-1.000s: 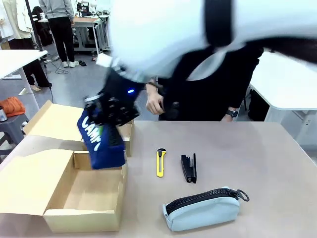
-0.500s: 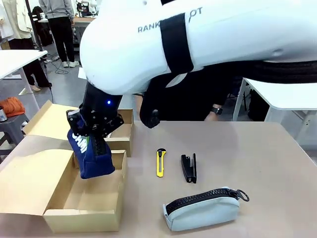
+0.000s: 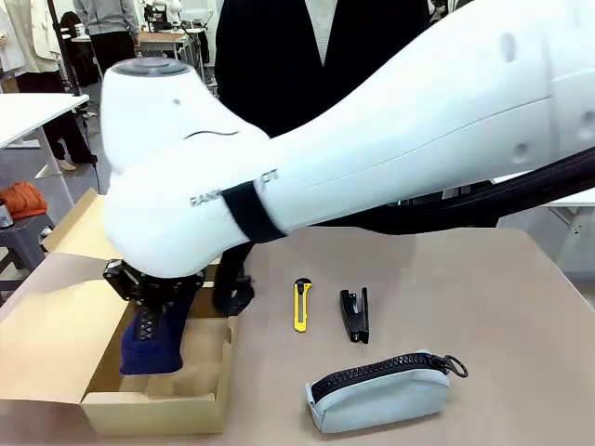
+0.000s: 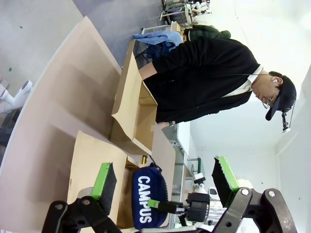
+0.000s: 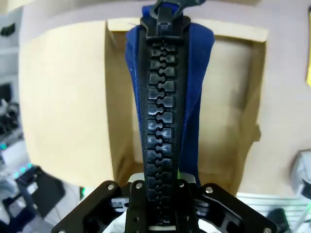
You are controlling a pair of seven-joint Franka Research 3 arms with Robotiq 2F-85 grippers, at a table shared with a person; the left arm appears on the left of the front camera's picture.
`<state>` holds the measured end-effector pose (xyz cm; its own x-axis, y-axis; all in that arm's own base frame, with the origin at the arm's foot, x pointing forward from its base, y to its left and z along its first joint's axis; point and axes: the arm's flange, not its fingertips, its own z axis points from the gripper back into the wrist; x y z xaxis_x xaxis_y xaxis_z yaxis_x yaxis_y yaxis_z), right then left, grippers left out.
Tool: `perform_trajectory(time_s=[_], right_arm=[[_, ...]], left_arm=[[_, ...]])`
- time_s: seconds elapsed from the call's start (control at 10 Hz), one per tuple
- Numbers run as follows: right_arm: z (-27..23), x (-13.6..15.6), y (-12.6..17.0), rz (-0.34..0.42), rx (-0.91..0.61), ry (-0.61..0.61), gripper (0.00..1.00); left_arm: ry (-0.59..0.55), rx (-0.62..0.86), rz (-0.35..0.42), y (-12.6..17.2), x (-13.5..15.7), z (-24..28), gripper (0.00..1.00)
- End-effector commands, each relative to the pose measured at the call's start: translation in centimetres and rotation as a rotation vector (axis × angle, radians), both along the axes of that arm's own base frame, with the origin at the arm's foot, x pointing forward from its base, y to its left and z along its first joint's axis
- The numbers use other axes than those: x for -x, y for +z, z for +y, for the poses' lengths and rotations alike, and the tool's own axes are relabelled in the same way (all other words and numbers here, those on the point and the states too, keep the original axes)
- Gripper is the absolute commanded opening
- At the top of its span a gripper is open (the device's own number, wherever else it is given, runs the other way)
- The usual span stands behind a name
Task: Place items inside the box.
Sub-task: Pick up a Pencil pouch or Stapler and place it inside the Mailer Box closest to the robot.
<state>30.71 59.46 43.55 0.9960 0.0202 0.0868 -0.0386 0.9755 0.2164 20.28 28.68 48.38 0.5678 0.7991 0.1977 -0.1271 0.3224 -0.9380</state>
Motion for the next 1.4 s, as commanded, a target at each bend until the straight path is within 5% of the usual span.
perform_trajectory(time_s=[0.0,0.3,1.3], right_arm=[[2.3,-0.8,0.5,0.015,0.005,-0.072,0.07],[1.3,-1.0,-1.5,-0.001,0.092,-0.141,0.07],[-1.4,-0.9,-8.6,0.096,0.155,-0.047,0.07]], left_arm=[[-0.001,-0.002,-0.026,0.0,-0.1,-0.1,1.00],[-0.001,-0.002,-0.026,0.0,-0.1,-0.1,1.00],[-0.001,-0.002,-0.026,0.0,-0.1,-0.1,1.00]])
